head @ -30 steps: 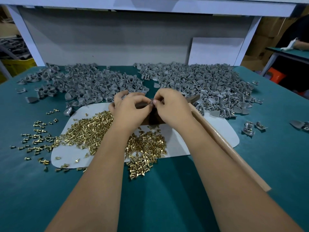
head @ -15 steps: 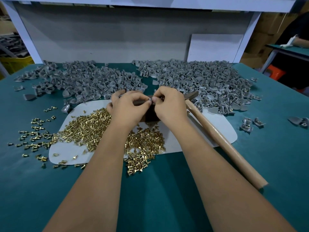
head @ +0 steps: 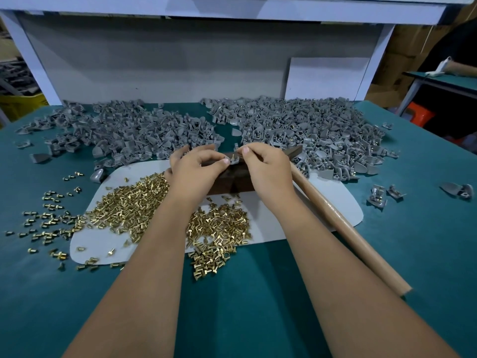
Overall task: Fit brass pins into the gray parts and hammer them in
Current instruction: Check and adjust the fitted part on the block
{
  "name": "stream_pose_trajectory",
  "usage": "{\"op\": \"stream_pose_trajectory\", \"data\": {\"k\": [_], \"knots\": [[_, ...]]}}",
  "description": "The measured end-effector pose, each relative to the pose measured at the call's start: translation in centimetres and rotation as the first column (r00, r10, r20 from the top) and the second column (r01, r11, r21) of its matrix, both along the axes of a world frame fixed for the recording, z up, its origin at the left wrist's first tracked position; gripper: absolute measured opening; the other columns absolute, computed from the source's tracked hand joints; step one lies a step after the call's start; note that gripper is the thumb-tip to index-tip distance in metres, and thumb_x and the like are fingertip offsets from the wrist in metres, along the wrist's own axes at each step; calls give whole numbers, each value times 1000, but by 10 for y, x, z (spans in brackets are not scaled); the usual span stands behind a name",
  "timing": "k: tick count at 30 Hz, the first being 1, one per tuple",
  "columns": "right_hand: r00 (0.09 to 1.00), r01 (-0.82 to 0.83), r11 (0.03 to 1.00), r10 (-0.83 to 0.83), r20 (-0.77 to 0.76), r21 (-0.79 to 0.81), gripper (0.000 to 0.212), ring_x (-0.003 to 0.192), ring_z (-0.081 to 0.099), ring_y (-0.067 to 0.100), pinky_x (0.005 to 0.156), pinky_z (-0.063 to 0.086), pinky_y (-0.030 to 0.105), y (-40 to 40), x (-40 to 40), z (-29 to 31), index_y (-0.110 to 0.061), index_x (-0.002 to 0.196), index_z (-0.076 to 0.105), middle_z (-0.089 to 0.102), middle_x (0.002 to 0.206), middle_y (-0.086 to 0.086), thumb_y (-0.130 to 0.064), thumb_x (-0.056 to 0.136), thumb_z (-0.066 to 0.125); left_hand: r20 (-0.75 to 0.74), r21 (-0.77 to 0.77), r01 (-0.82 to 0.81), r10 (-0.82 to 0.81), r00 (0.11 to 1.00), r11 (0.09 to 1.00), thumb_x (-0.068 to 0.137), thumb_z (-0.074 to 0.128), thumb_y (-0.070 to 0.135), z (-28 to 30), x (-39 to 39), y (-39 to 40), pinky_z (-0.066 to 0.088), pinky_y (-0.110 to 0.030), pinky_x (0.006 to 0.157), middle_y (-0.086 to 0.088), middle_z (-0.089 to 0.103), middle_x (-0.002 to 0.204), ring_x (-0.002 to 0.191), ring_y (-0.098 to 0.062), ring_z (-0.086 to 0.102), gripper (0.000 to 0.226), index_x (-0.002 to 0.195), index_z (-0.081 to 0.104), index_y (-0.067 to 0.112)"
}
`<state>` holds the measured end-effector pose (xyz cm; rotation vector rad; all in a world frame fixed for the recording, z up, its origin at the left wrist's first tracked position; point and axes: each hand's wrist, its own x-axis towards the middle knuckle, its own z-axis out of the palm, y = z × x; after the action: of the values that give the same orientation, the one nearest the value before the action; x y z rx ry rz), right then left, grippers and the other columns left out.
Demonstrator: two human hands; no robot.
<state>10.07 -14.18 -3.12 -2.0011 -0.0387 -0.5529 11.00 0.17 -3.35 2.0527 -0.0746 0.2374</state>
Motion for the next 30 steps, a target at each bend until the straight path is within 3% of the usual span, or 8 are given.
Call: {"op": "stream_pose_trajectory", "data": {"k": [5, 11, 18, 20, 22, 24, 27, 30], "knots": [[1000, -7, 1000, 7, 14, -24, 22, 83, 62, 12, 80, 51, 42, 0, 1, -1, -19, 90, 73, 70, 84, -5, -24, 94, 51, 13, 15, -8, 8, 1000, 1000, 87, 70, 42, 0, 0, -1, 11, -40, 108, 33, 55, 113, 139, -10, 20, 16, 72, 65, 47], [998, 0, 995, 5, 58, -98, 20, 82, 59, 8, 77, 51, 37, -1, 6, -7, -19, 88, 71, 67, 83, -9, -23, 92, 51, 66, 79, -69, 63, 996, 994, 87, 69, 40, -1, -2, -5, 8, -30, 93, 33, 53, 99, 139, -12, 20, 21, 70, 60, 46], [996, -84, 987, 78, -54, -136, 29, 109, 55, 10, 94, 45, 30, -2, -10, 3, -25, 120, 64, 63, 119, -9, -21, 93, 53, 114, 116, -111, 98, 989, 987, 87, 70, 35, -1, -5, -10, 14, -32, 96, 39, 36, 91, 136, -13, 23, 12, 78, 63, 39], [998, 3, 975, -18, -63, -220, 27, 102, 58, 12, 86, 47, 31, -15, -22, 11, -28, 114, 66, 65, 113, -7, -23, 92, 51, 114, 119, -115, 102, 988, 986, 86, 72, 35, 0, -5, -11, 16, -33, 97, 37, 35, 89, 135, -14, 24, 17, 73, 61, 39], [959, 252, 867, -285, -12, -429, 23, 89, 60, 22, 69, 46, 30, -33, -34, 17, -22, 99, 69, 66, 96, 1, -24, 90, 47, 115, 116, -119, 106, 988, 986, 85, 73, 34, 0, -5, -11, 17, -34, 98, 38, 32, 89, 134, -14, 25, 22, 69, 59, 41], [876, 377, 711, -483, -22, -594, 25, 89, 58, 33, 63, 40, 31, -50, -47, 18, -13, 90, 65, 62, 92, 10, -29, 92, 46, 122, 123, -119, 104, 987, 985, 85, 73, 34, 0, -5, -11, 17, -36, 100, 38, 32, 89, 134, -15, 26, 24, 68, 58, 42], [800, 255, 605, -570, -187, -755, 28, 102, 54, 34, 70, 39, 35, -57, -59, 10, -9, 104, 62, 57, 110, 14, -31, 94, 47, 121, 117, -118, 104, 987, 986, 85, 72, 34, -1, -5, -11, 17, -38, 105, 36, 37, 90, 136, -15, 25, 24, 68, 58, 42], [795, 182, 559, -567, -214, -809, 27, 108, 51, 30, 70, 35, 32, -55, -58, 5, -9, 114, 59, 53, 118, 14, -20, 91, 50, 109, 124, -110, 97, 989, 986, 86, 71, 35, -1, -6, -11, 16, -37, 104, 26, 50, 100, 136, -14, 25, 23, 69, 58, 43]]}}
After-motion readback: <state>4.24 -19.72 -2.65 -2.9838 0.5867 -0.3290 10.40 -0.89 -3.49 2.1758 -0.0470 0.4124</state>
